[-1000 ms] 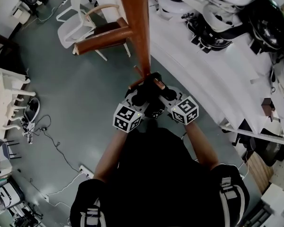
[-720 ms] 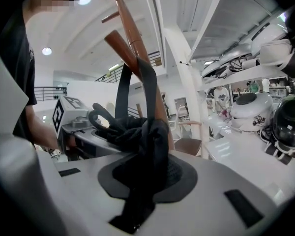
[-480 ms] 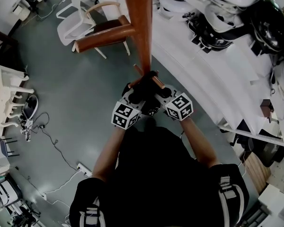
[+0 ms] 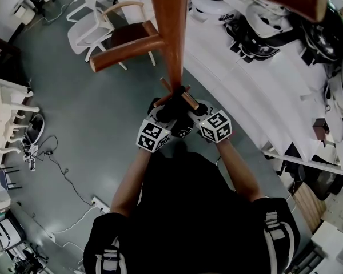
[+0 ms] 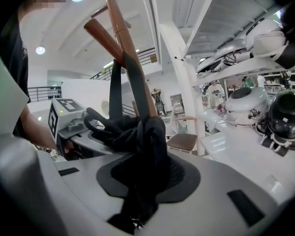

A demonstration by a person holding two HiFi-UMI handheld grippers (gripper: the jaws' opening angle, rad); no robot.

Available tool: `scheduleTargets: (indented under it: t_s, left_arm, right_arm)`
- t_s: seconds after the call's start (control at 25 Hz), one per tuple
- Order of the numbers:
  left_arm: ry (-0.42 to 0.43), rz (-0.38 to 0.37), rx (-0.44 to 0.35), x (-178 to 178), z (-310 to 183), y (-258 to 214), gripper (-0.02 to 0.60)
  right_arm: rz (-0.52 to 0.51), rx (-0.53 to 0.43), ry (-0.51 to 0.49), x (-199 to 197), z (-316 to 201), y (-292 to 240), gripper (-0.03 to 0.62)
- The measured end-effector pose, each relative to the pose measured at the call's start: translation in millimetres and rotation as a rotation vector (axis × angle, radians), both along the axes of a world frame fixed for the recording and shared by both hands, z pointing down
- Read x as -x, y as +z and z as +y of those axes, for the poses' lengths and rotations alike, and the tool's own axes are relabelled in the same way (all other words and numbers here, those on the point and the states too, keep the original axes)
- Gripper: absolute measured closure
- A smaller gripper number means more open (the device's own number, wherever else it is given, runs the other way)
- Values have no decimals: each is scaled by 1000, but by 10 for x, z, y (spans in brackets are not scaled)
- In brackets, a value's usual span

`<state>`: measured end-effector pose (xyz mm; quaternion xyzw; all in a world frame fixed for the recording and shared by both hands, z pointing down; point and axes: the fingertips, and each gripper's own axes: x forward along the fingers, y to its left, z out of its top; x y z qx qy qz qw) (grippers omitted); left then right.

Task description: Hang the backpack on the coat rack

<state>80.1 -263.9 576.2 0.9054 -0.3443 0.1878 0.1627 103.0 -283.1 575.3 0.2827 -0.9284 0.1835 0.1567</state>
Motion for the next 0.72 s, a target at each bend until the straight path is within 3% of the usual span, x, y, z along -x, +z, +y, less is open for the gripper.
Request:
scheduleTargets:
  t_s: [0.2, 0.56, 0.72]
  left_arm:
    - [-12, 34, -6, -13, 27, 33, 430]
    - [20, 70, -12, -22, 84, 67, 368]
    - [4, 69, -27, 29, 95, 42, 359]
  right_arm:
    - [25, -14, 31, -39, 7, 42, 469]
    - [3, -28, 84, -191, -20, 73, 347]
    - [-8, -49, 85, -241, 17, 31, 338]
